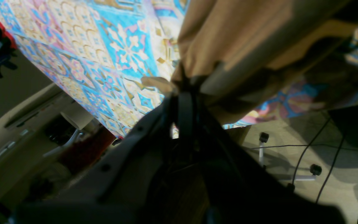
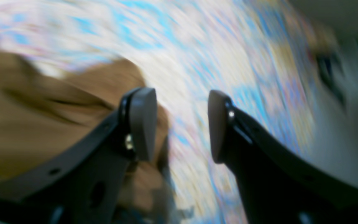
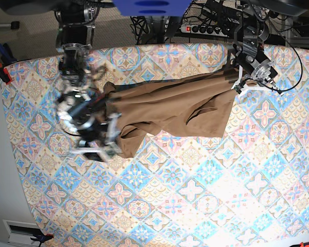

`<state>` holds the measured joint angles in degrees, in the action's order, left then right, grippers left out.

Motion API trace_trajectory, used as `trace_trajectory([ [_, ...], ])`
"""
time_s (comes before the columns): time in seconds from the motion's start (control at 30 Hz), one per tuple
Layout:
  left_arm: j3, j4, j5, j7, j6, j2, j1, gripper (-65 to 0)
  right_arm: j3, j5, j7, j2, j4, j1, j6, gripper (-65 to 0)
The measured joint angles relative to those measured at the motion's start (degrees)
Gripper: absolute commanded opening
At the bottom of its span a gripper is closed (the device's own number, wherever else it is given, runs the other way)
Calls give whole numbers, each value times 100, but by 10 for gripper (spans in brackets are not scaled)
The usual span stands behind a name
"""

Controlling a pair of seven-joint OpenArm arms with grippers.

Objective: Layout the t-shirt on the table in an organized manner, then fold the t-shirt properly
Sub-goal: 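Hold the shirt with the left gripper and adjust the right gripper's grasp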

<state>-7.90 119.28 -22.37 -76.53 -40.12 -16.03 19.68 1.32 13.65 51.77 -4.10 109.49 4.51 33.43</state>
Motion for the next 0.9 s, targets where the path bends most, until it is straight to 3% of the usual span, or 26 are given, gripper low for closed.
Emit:
trace_trajectory([
  [0.17, 2, 0, 0, -2, 0, -2, 0, -650, -1110, -55, -46, 22, -352, 595, -2, -389],
  [0.3, 0, 0, 2, -4, -2, 0, 2, -650, -1611, -17, -17, -24, -763, 636, 11, -389],
  [0.67, -4, 0, 2, -20, -2, 0, 15, -650, -2116, -35, -63, -192, -1674, 319, 35, -389],
  [0.9, -13, 0, -15, -24, -2, 125, 17, -650, -2116, -24, -472, -177, -2162, 387, 9, -389],
])
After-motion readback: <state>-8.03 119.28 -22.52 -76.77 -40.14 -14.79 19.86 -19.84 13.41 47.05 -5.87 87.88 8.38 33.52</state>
